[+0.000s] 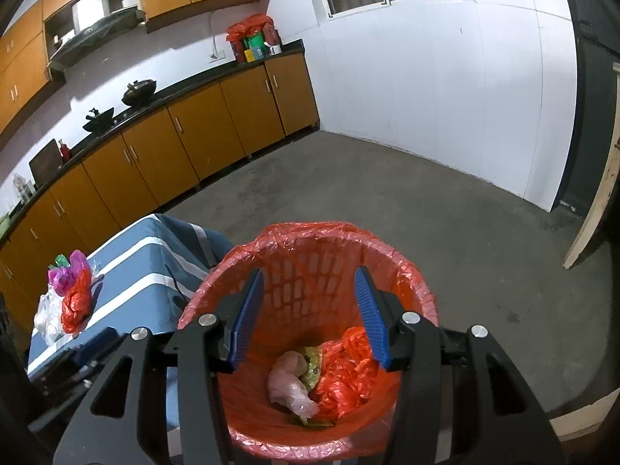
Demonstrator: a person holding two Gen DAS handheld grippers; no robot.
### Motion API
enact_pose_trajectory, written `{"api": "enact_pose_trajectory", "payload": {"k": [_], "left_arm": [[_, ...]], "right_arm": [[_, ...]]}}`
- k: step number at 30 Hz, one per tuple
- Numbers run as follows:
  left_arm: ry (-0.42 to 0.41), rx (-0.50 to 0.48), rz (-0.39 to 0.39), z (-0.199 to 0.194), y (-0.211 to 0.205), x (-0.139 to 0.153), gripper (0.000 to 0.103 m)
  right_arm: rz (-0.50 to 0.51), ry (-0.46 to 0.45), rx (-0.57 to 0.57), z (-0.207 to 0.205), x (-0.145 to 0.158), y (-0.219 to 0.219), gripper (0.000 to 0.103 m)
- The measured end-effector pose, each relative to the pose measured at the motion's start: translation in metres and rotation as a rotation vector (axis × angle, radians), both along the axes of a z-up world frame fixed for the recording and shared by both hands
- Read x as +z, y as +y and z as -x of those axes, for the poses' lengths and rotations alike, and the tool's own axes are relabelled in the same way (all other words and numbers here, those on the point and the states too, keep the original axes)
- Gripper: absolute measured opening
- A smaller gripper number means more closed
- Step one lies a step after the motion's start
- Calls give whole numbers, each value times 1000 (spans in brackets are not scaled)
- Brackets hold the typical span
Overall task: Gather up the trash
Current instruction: 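Open both tools over the basket to drop the clear and red bags, then move both open tools back to the bag pile on the table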
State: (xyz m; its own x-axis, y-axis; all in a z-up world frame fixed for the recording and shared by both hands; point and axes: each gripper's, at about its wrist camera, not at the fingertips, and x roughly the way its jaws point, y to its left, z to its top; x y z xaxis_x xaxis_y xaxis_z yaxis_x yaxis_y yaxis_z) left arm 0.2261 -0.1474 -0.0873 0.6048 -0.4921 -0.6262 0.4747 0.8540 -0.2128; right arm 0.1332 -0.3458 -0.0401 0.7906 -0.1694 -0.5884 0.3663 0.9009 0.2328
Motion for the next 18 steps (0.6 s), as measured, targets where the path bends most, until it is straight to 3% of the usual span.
{"api": "enact_pose_trajectory", "payload": {"k": [8,18], "left_arm": [[-32,107,-40,2,43,4,63],[-73,325,-83,4,136,8,70]], "right_arm": [[37,6,46,-7,3,17,50],[68,7,242,-41,5,90,50]]}}
